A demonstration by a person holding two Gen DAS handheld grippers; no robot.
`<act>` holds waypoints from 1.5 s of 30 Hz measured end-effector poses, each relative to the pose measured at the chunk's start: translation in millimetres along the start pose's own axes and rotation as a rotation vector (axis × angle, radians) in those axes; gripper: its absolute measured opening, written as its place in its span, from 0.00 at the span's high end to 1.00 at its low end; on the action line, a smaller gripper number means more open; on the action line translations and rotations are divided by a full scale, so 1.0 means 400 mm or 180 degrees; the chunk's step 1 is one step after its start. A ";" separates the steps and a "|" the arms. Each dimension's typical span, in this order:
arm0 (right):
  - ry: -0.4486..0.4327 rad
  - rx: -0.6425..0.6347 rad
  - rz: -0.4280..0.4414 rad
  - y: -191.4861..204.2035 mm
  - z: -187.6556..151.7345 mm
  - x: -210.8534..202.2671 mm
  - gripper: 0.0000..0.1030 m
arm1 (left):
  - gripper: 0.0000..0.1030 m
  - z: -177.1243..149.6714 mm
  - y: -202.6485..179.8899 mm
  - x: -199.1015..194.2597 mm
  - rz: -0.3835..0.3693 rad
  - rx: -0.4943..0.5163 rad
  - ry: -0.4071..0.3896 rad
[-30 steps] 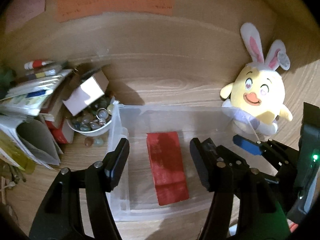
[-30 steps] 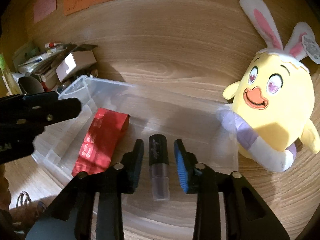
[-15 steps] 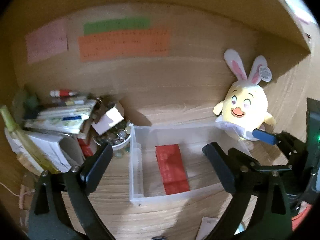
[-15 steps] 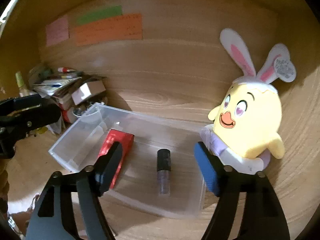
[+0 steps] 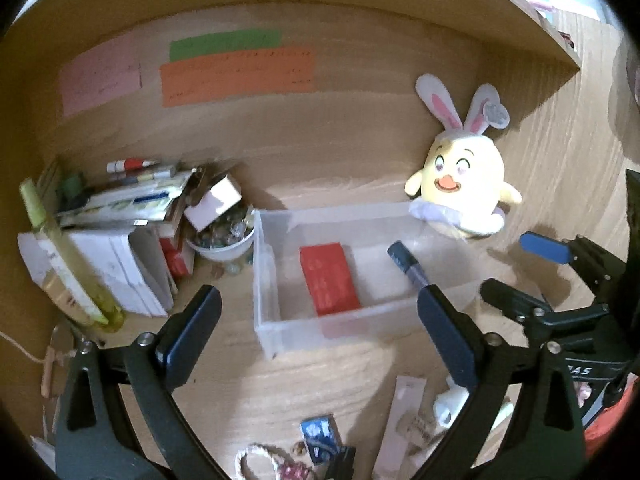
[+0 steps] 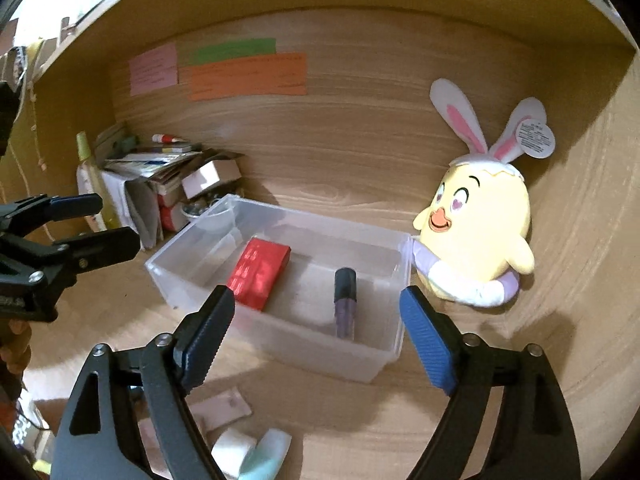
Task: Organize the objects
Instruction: 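Open both grippers to drop red packet and dark tube into the bin, then withdraw both tools from the bin toward the dark green and mint bottles, then grasp dark green spray bottle with left gripper while right grasps mint-green bottle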
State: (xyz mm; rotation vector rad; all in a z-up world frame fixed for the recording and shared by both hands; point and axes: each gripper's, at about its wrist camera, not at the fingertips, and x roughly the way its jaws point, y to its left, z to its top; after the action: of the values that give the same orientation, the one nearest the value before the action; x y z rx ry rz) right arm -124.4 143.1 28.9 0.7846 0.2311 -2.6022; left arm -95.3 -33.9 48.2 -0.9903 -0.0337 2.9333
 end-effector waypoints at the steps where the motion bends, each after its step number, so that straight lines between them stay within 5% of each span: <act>1: 0.0000 -0.0007 0.0001 0.003 -0.009 -0.009 0.18 | 0.03 -0.009 0.004 -0.003 0.0003 -0.0011 0.0015; 13: 0.0193 -0.0042 0.0040 0.037 -0.125 -0.041 0.17 | 0.03 -0.144 0.068 -0.016 0.0141 -0.0212 0.0323; 23: 0.0532 0.0261 0.0006 0.008 -0.228 -0.017 0.18 | 0.03 -0.234 0.080 -0.036 -0.0034 -0.0392 0.0376; 27: 0.0600 0.0340 0.0000 0.006 -0.263 -0.015 0.19 | 0.24 -0.263 0.071 -0.042 -0.0124 -0.0442 0.0398; 32: 0.0698 0.0348 0.0035 0.016 -0.289 -0.012 0.39 | 0.26 -0.290 0.064 -0.052 -0.0126 -0.0461 0.0432; 45: 0.0798 0.0315 0.0139 0.049 -0.301 0.009 0.55 | 0.46 -0.358 0.024 -0.056 -0.0174 -0.0283 0.0580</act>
State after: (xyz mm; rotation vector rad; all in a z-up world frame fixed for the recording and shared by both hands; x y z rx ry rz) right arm -59.4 157.0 -73.6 1.1395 0.1555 -2.4865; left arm 8.8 -43.9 -52.3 -1.2441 -0.1829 2.8017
